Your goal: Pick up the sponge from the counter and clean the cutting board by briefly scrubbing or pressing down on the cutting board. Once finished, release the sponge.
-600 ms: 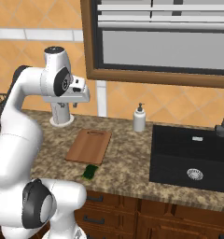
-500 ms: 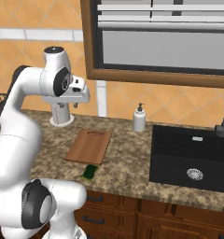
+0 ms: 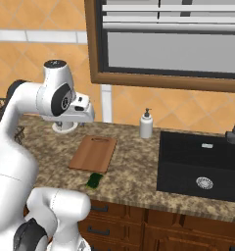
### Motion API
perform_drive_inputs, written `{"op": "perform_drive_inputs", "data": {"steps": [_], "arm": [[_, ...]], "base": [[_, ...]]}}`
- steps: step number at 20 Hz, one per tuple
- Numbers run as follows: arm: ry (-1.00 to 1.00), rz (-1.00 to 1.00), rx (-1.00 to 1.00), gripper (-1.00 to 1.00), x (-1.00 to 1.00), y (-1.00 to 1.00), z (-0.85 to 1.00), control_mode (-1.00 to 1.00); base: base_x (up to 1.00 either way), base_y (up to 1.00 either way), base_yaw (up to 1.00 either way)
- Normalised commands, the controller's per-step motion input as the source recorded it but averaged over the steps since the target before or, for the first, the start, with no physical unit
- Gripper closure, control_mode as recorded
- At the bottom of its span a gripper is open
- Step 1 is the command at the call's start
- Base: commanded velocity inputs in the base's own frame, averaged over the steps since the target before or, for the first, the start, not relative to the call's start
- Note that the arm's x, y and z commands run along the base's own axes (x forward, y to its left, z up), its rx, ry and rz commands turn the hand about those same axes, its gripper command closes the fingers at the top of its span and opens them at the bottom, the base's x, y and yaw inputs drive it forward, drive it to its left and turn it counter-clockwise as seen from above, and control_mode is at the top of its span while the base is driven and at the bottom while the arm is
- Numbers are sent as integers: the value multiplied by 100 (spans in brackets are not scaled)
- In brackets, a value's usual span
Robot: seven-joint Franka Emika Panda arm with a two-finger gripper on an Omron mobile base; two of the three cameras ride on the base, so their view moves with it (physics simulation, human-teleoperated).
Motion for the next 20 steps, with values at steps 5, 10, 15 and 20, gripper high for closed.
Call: {"op": "perform_drive_inputs", "data": {"steps": [5, 10, 15, 20], "arm": [[3, -11, 4, -100, -11, -18, -43, -100], [8, -10, 0, -100, 0, -9, -57, -100], [14, -9, 0, -100, 0, -19, -57, -100], [11, -5, 0, -100, 0, -18, -51, -100]], "base": [[0, 0, 0], [0, 0, 0], [0, 0, 0], [0, 0, 0]]}}
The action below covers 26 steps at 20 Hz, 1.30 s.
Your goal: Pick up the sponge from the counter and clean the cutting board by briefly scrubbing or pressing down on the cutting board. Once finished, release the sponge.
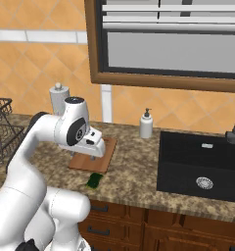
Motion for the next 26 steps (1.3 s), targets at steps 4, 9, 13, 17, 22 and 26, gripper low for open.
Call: {"op": "perform_drive_inputs", "data": {"steps": [4, 9, 13, 17, 22, 26], "arm": [[3, 0, 0, -100, 0, -16, -50, -100], [2, 0, 0, -100, 13, -2, -46, -100], [6, 0, 0, -100, 19, -2, -57, -100], [3, 0, 0, -100, 9, -4, -54, -100], [4, 0, 0, -100, 5, -4, -45, -100], [2, 0, 0, -100, 17, 0, -25, -100]], "base": [[0, 0, 0], [0, 0, 0], [0, 0, 0], [0, 0, 0], [0, 0, 0], [0, 0, 0]]}}
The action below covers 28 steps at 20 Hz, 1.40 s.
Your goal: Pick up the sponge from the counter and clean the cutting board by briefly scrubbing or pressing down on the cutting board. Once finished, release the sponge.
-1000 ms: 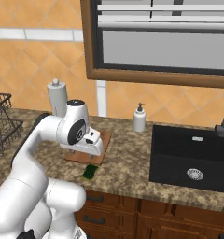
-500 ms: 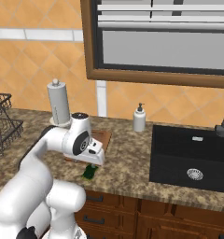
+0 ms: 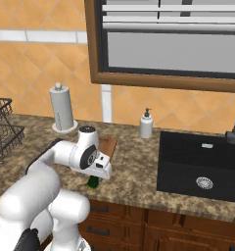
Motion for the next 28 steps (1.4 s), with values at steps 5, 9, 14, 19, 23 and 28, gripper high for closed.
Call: {"op": "perform_drive_inputs", "data": {"steps": [5, 9, 14, 19, 23, 28], "arm": [[0, 0, 0, -100, 21, -2, -17, -100], [1, 0, 0, -100, 11, 0, -25, -100], [0, 0, 0, -100, 1, 0, -32, -100], [0, 0, 0, -100, 0, 0, -25, -100], [0, 0, 0, -100, 0, 0, -27, -100], [0, 0, 0, 100, 0, 27, -26, -100]], "base": [[0, 0, 0], [0, 0, 0], [0, 0, 0], [0, 0, 0], [0, 0, 0], [0, 0, 0]]}}
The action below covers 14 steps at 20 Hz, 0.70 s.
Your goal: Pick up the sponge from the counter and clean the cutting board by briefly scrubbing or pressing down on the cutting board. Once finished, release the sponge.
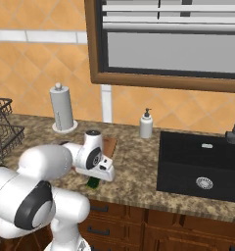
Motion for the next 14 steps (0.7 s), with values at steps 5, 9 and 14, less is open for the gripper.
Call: {"op": "perform_drive_inputs", "data": {"steps": [5, 9, 14], "arm": [[0, 0, -3, 100, -4, 35, -11, -100], [0, 0, 0, 100, -7, 1, 1, -100], [0, -21, 0, 100, -22, -5, 37, -100]], "base": [[0, 0, 0], [0, 0, 0], [0, 0, 0]]}}
